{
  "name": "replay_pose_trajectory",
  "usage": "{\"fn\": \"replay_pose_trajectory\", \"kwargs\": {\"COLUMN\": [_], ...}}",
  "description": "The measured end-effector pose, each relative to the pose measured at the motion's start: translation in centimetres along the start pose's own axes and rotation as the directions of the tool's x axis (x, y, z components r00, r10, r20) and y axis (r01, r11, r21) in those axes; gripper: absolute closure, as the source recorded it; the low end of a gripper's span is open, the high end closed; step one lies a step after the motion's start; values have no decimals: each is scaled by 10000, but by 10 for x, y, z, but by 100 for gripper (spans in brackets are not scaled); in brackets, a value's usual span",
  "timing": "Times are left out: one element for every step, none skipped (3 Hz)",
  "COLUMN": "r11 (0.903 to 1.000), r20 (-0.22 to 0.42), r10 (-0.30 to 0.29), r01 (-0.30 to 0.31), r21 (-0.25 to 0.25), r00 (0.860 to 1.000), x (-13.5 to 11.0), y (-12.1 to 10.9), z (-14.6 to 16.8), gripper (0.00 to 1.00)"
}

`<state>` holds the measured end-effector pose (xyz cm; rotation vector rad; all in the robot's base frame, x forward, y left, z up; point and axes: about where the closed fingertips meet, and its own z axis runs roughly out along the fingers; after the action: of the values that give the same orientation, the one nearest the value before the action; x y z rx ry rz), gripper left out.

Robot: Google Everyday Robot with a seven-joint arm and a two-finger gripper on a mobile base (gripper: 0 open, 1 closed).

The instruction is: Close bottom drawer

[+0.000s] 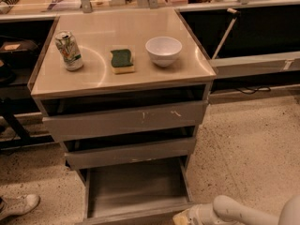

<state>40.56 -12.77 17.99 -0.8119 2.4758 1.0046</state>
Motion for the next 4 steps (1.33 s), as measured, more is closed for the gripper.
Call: {"fn": "replay_pose_trajectory", "kwargs": {"r11": [9971,9921,9888,9888], "r20": [1591,2833,3628,3629], "r10": [-18,-175,-347,-347], "r01": [-102,-185,-209,-208], "r21": [750,1238,1481,1477], "r00": [9873,9589,9312,9312], "x": [-15,-33,-51,-51], "y": [-12,-27,-40,-40], "z": [-2,-4,-4,-3], "gripper": [100,100,100,100]}}
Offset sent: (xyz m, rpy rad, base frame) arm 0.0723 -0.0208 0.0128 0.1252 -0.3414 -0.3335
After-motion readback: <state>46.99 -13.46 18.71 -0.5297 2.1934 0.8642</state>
